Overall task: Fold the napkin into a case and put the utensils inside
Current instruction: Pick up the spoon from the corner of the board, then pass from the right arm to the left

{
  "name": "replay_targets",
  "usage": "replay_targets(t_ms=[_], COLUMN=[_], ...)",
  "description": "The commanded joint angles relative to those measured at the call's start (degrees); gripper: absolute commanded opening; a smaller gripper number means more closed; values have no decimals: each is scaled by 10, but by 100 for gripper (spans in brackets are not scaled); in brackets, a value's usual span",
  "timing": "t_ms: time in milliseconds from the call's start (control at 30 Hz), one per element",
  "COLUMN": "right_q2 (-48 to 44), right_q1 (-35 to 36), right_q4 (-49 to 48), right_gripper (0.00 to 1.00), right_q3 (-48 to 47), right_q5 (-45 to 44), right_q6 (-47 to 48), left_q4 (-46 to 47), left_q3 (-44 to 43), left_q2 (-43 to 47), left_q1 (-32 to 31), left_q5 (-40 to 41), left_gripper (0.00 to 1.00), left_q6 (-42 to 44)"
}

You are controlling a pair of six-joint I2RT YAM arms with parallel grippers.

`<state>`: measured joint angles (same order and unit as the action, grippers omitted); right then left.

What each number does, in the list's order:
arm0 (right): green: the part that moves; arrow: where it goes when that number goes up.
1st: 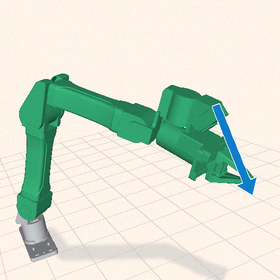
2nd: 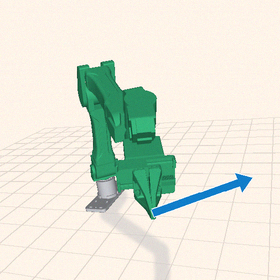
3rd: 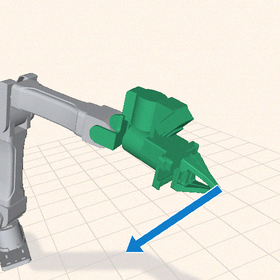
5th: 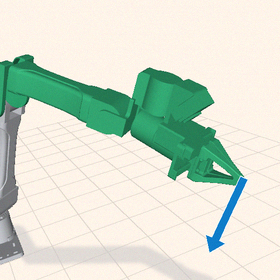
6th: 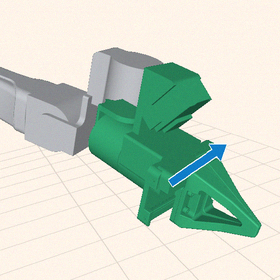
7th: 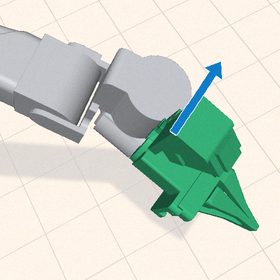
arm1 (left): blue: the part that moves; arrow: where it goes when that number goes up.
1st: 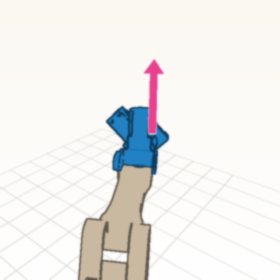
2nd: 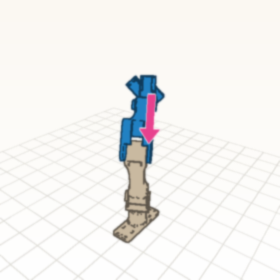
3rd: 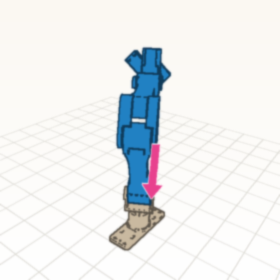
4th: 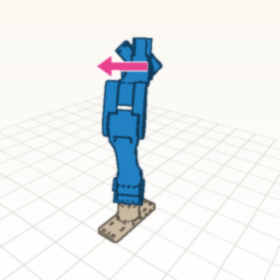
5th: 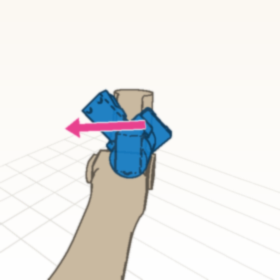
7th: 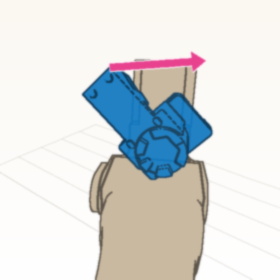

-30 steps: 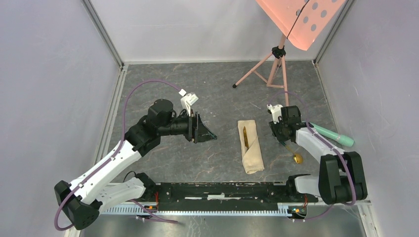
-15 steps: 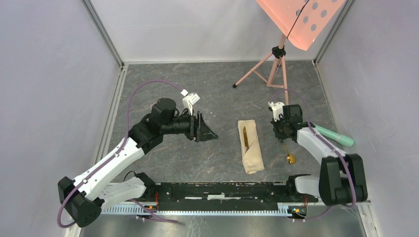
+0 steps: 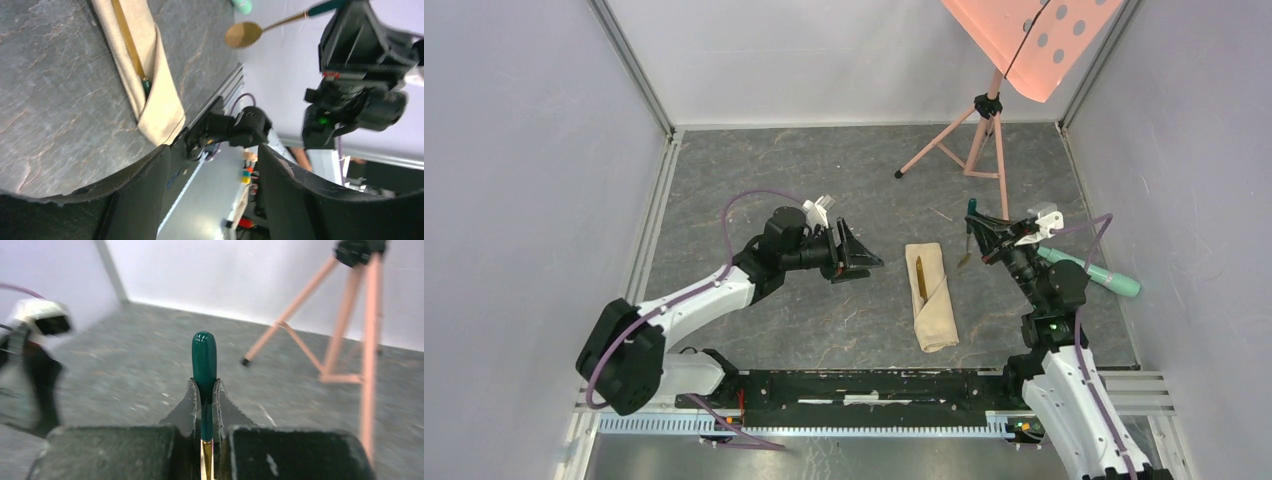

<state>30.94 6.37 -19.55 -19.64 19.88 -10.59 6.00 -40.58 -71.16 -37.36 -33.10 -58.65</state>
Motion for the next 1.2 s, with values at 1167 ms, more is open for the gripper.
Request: replay_targets(t_ms=[1167], right_q2=[259], right_q1=[284], right_q4=[-758], right_gripper=[0], right_q3=[28], right_q5=[-111], right_q6=[-174], left_q4=[530], left_q3=[92], left_q2=[-104], left_q1=[-24], left_q5=[28], left_gripper=[60], left_q6=[-459])
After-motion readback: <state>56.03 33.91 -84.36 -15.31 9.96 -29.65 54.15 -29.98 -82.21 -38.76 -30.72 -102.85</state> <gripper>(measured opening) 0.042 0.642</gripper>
